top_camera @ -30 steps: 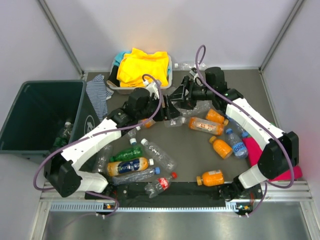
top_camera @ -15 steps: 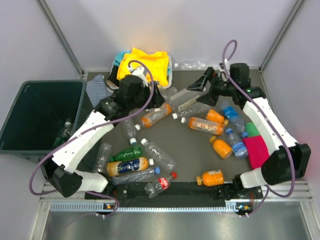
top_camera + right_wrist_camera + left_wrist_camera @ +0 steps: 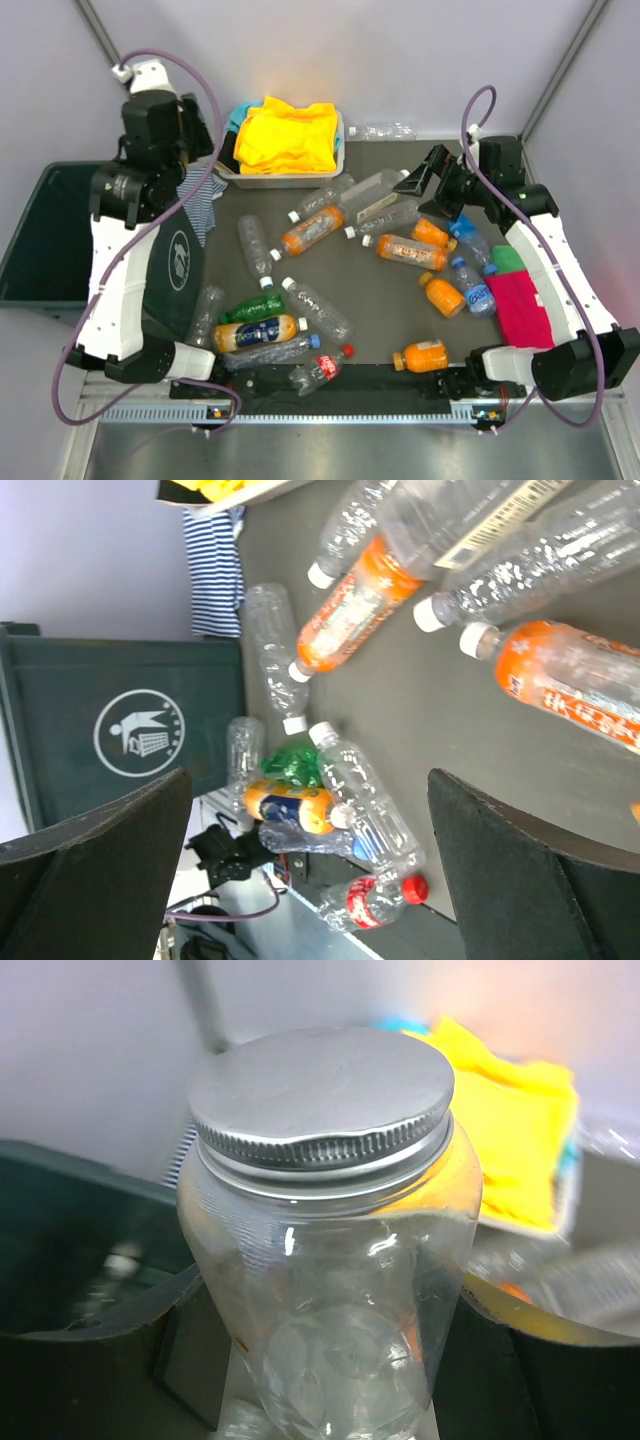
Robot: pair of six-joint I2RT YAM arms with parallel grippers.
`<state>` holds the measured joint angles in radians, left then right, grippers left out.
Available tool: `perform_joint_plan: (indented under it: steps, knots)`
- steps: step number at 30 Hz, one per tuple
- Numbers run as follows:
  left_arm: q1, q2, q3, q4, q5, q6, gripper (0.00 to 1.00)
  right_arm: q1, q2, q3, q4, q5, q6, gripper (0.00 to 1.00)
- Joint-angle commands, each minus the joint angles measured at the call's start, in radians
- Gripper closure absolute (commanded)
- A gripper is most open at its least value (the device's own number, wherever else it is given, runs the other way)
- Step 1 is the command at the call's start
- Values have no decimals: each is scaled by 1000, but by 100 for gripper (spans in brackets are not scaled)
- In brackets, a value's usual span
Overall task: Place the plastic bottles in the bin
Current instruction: Place the plastic bottle in the trash bin.
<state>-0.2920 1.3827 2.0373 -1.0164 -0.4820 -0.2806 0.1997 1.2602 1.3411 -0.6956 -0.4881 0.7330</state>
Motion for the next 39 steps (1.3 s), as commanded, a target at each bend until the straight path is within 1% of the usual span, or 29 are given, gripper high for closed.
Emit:
perform_joint_plan:
  steps: [1,3,4,6,7,8,9,10,12,17,20,24,26,30,33,34,35,36,39]
  knots:
    - [69,-23,78,-106,-211,92,46,-2,-35,10,-39,34,-40,1]
    - [100,-46,37,-106,-243,96,44,-3,-36,20,-50,46,-50,1]
    - [135,-72,15,-105,-268,95,42,-2,-36,23,-61,51,-53,1]
    - [172,-100,-61,-99,-279,87,40,-2,-36,29,-73,59,-58,1]
    - [206,-125,-86,-94,-289,83,33,-2,-35,30,-80,62,-58,1]
    - [220,-135,-110,-90,-306,75,28,-3,-36,32,-90,71,-58,1]
    - [232,-145,-164,-83,-314,75,22,-2,-39,33,-97,74,-60,1]
    - [250,-164,-184,-71,-320,75,12,-2,-39,35,-102,78,-61,1]
    - [263,-175,-224,-65,-316,70,2,-3,-38,39,-128,98,-66,1]
    - [266,-174,-210,-44,-271,67,1,-2,-48,36,-151,131,-69,1]
    - [266,-169,-186,-1,-196,96,1,-2,-64,23,-151,154,-67,1]
    - [264,-165,-175,68,-8,164,1,-2,-73,16,-177,189,-69,1]
    - [263,-160,-170,91,54,181,1,-3,-76,18,-193,212,-66,1]
    - [229,-81,-126,116,155,179,1,-2,-114,3,-214,281,-53,1]
    - [157,-36,-120,157,187,176,1,-3,-143,-34,-231,345,-49,1]
    - [105,-27,-120,191,187,184,1,-3,-163,-43,-238,374,-50,1]
    - [78,-18,-120,206,180,188,1,-2,-174,-54,-252,390,-52,1]
    - [20,5,-120,223,177,193,1,-3,-185,-83,-260,405,-53,1]
    - [-65,54,-121,266,210,187,1,-2,-229,-152,-271,434,-66,1]
